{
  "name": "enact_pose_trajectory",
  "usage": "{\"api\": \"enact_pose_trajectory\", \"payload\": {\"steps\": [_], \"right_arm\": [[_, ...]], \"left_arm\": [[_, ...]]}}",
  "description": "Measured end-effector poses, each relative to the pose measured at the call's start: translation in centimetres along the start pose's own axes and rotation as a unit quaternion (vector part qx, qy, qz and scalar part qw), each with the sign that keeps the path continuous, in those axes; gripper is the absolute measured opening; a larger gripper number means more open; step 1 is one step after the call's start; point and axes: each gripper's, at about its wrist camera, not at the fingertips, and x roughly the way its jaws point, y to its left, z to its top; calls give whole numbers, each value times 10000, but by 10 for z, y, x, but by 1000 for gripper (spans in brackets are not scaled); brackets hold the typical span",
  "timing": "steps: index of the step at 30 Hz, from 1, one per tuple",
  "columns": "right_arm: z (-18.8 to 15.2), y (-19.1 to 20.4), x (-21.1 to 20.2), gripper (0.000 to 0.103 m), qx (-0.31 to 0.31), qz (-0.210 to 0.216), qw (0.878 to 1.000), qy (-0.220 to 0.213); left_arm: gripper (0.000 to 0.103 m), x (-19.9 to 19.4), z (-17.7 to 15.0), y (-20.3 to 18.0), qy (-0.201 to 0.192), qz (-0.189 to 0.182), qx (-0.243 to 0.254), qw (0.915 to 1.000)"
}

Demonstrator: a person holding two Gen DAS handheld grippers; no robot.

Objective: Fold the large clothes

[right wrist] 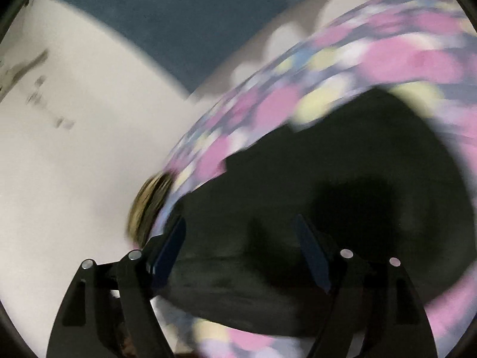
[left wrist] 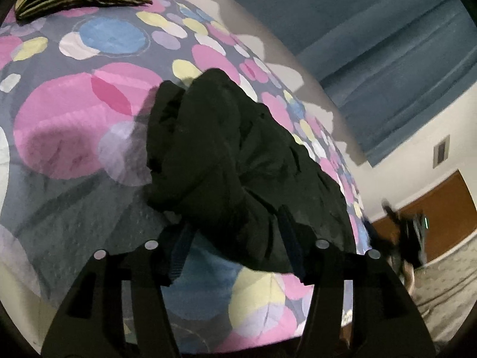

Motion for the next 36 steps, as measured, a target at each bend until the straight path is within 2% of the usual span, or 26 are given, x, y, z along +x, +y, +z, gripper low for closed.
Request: {"api": "enact_pose_trajectory", "payload": {"steps": [3,5,8,10,12,15,18,20,23,28,32,36], "right_arm": [[13,18,60,75,-92,102,9976,682],[18,24,94,75,-125,-13,9951,983],[20,27,132,75,-204,-314,9901,1352],[16,18,155,75,-166,-671,9829,1708],[12,5,169,75,-45,-763,9794,1868],[9,-2,177,76,-22,-820,9791,1863],[8,0,178,78,-12,-801,9795,1850],[9,1,176,78,-12,-751,9811,1784],[7,8,158,78,-58,-643,9853,1580],[0,24,138,78,-289,-591,9897,1273],[-9,33,133,78,-343,-392,9903,1288],[-20,42,126,78,-377,-293,9906,1286]], "left_arm": [[55,-6,-6,-5,22,-3,150,9999],[55,-15,-7,-5,-47,-98,169,9998],[55,-31,-4,-14,-358,-222,360,9985],[64,-42,-1,-25,-603,-213,756,9951],[68,-42,4,-31,-743,27,1108,9911],[68,-25,19,-19,-523,115,1027,9933],[69,4,42,9,-60,112,714,9974],[69,20,54,30,98,199,504,9985],[69,38,69,54,309,174,215,9991],[70,52,76,70,624,-243,28,9977],[74,62,74,72,819,-415,28,9958],[74,70,71,82,953,-570,-284,9934]]}}
